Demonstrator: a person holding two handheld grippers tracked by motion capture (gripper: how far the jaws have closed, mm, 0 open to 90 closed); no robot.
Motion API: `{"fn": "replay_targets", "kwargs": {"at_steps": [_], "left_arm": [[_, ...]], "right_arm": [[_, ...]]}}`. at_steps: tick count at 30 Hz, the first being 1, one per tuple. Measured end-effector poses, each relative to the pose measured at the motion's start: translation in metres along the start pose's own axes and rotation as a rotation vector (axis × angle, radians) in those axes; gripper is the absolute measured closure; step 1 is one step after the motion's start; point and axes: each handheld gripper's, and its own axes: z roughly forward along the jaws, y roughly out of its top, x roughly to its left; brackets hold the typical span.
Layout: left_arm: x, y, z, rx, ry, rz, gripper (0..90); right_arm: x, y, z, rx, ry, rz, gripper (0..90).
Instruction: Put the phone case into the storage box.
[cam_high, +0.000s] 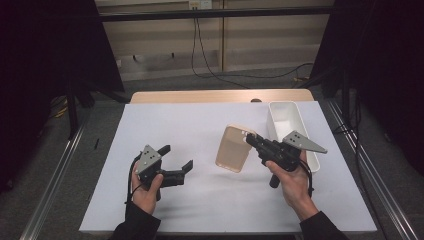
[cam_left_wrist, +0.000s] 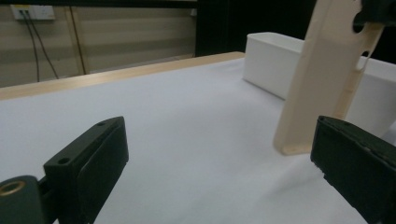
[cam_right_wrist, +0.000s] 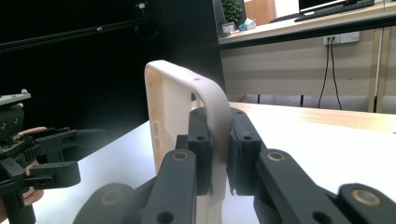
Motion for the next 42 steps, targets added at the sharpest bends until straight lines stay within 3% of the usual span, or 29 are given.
{"fn": "replay_targets", "kwargs": {"at_steps": [4,19,26,30,39,42], "left_arm": [[0.008,-0.002,-0.008,-0.019,0.023,-0.035,3.7],[0.017,-0.014,-0.038,-0.064,0.073,-0.005,2.4],[0.020,-0.020,-0.060,-0.111,0.151,0.006,2.4],[0.023,-0.026,-0.068,-0.115,0.188,0.019,2.4],[0.028,-0.035,-0.074,-0.112,0.210,0.054,2.4],[0.030,-0.038,-0.076,-0.113,0.199,0.069,2.4]], "right_arm": [[-0.005,0.003,-0.003,-0.005,-0.005,0.000,81.4],[-0.020,0.018,-0.012,-0.027,-0.019,-0.020,81.3],[-0.024,0.026,-0.017,-0.049,-0.026,-0.053,81.3],[-0.026,0.029,-0.019,-0.040,-0.025,-0.048,81.2],[-0.029,0.032,-0.020,-0.049,-0.035,-0.049,81.3],[-0.033,0.038,-0.022,-0.058,-0.041,-0.050,81.2]]}}
